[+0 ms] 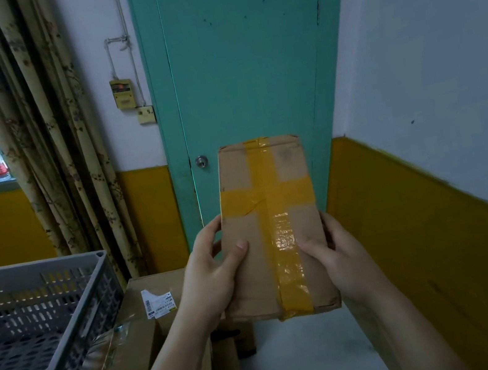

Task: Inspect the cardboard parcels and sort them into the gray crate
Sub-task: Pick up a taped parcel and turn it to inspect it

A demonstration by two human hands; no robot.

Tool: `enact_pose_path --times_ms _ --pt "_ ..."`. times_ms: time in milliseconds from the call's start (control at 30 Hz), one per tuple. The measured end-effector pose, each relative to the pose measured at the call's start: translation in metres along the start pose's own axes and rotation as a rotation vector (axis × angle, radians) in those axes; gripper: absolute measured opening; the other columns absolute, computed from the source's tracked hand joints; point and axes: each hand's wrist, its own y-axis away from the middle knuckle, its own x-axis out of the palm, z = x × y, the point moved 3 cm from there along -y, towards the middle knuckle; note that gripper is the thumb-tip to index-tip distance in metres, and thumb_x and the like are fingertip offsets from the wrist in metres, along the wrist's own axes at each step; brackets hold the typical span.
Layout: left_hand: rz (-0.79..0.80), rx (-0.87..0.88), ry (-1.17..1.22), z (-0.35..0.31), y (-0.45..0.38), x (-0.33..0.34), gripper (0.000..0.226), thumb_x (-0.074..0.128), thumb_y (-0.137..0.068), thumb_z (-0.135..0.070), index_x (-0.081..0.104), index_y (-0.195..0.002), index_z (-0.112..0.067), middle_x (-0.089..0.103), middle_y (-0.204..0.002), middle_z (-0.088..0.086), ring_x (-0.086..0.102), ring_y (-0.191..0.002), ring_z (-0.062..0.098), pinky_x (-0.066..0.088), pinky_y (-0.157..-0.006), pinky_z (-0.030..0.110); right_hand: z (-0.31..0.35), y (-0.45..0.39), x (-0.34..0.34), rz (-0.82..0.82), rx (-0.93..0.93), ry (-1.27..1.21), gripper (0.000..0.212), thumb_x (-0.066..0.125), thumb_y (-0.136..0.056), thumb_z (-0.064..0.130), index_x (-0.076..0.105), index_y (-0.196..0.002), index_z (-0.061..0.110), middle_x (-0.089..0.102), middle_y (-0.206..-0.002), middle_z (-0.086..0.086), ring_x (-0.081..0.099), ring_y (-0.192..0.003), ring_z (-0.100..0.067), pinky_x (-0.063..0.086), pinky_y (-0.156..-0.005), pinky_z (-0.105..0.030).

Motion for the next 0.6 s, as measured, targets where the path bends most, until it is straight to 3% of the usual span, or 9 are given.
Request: enact_pose_path --times_ms 100,233,300,400,500,567,600 --pt "-0.008 0.004 0.012 0.006 -0.001 -0.001 0.05 0.072 -0.092 -0.038 0.045 -0.132 -0.049 0.057 -0.137 -0.012 0.059 -0.124 0.016 0.059 -0.096 0.048 -0.005 0.0 0.0 -0.022 0.009 0.027 0.05 0.068 -0.089 0.052 0.046 -0.134 0.052 0.063 -0.127 0.016 0.064 -0.115 -0.016 0.054 -0.097 -0.049" --pt "0.002 -0.043 0.036 0.006 -0.008 0.002 0.041 0.075 -0.09 -0.041 0.045 -0.116 -0.051 0.059 -0.128 -0.014 0.063 -0.118 0.013 0.06 -0.094 0.045 0.001 -0.005 0.002 -0.036 -0.002 0.044 0.028 0.063 -0.083 0.06 0.052 -0.107 0.067 0.069 -0.109 0.024 0.067 -0.099 -0.003 0.056 -0.085 -0.036" --pt "-0.032 -0.029 -0.009 0.003 -0.011 0.004 0.037 0.072 -0.088 -0.051 0.043 -0.11 -0.048 0.06 -0.122 -0.018 0.065 -0.11 0.006 0.062 -0.085 0.032 0.003 -0.005 0.005 -0.045 -0.027 0.085 0.022 0.06 -0.087 0.071 0.052 -0.106 0.067 0.068 -0.109 0.026 0.066 -0.102 -0.003 0.055 -0.087 -0.035" --pt "-0.056 -0.011 -0.059 0.005 -0.012 0.004 0.032 0.072 -0.093 -0.039 0.044 -0.108 -0.041 0.059 -0.119 -0.018 0.065 -0.102 -0.003 0.059 -0.071 0.021 0.006 -0.004 0.006 -0.105 -0.066 0.145 0.02 0.064 -0.09 0.059 0.05 -0.103 0.065 0.066 -0.102 0.032 0.065 -0.096 0.005 0.051 -0.078 -0.025" --pt "-0.011 -0.057 -0.03 0.009 -0.009 0.002 0.049 0.075 -0.092 -0.032 0.044 -0.13 -0.041 0.055 -0.134 -0.014 0.062 -0.116 0.008 0.061 -0.087 0.034 0.005 -0.002 0.004 -0.107 -0.061 0.132 0.032 0.071 -0.092 0.047 0.048 -0.102 0.067 0.067 -0.097 0.034 0.065 -0.091 0.008 0.048 -0.073 -0.021" --pt "0.043 -0.093 -0.028 0.01 -0.01 0.001 0.078 0.077 -0.091 -0.035 0.031 -0.153 -0.043 0.05 -0.142 -0.011 0.057 -0.126 0.017 0.056 -0.102 0.05 0.002 -0.003 0.001 -0.128 -0.009 0.089 0.031 0.071 -0.09 0.053 0.045 -0.108 0.057 0.063 -0.1 0.03 0.063 -0.091 0.003 0.05 -0.075 -0.026" --pt "0.074 -0.094 -0.046 0.008 -0.01 0.002 0.078 0.078 -0.089 -0.04 0.032 -0.152 -0.046 0.05 -0.143 -0.011 0.055 -0.129 0.019 0.053 -0.105 0.053 0.002 -0.004 0.0 -0.141 0.006 0.083 0.033 0.067 -0.089 0.061 0.043 -0.111 0.054 0.06 -0.102 0.03 0.061 -0.093 0.003 0.05 -0.077 -0.028"
